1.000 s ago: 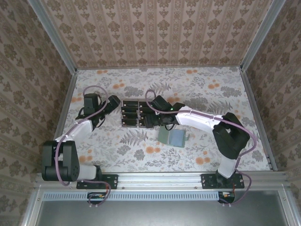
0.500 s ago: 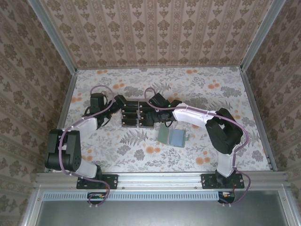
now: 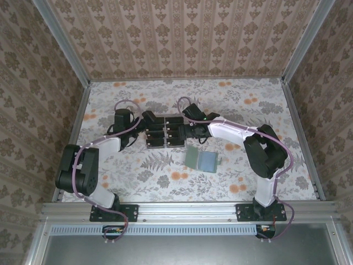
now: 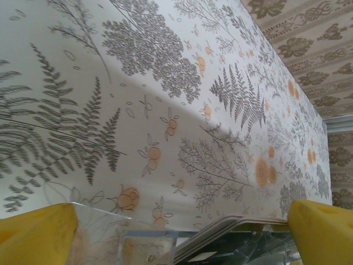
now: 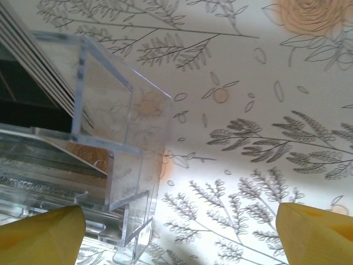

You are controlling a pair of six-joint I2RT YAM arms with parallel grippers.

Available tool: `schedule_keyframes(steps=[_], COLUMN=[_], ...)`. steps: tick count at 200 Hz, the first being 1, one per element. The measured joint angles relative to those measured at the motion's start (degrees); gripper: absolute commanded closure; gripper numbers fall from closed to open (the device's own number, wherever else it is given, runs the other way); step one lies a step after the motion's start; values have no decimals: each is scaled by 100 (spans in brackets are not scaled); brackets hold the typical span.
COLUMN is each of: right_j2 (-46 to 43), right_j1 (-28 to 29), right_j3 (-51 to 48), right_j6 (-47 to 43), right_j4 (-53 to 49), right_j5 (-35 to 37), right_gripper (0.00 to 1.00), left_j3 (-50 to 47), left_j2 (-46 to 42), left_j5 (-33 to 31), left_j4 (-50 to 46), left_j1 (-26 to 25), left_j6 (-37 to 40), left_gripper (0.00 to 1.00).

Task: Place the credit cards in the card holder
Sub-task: Move the storage box to the top-center of the table.

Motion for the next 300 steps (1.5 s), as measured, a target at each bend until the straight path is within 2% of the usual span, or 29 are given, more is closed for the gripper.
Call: schedule_keyframes(steps=[81, 205, 269, 300], right_j2=[0, -83, -258, -396], right_j1=[-625, -2024, -2229, -2247], right_j3=[-122, -442, -682, -800], right_j6=[2, 114, 199, 177], right_j4=[118, 595, 706, 640], right_j5=[142, 286, 245, -111], right_gripper=[10, 10, 10, 10], left_j3=[846, 2970, 3617, 3615], left_j2=[796, 2487, 2900, 2898], left_j5=[-280, -442, -286, -190], left_j4=[68, -87, -334, -385], left_j1=[-651, -1606, -1676, -1534], left_j6=[-90, -103, -59, -11], left_gripper=[0, 0, 0, 0])
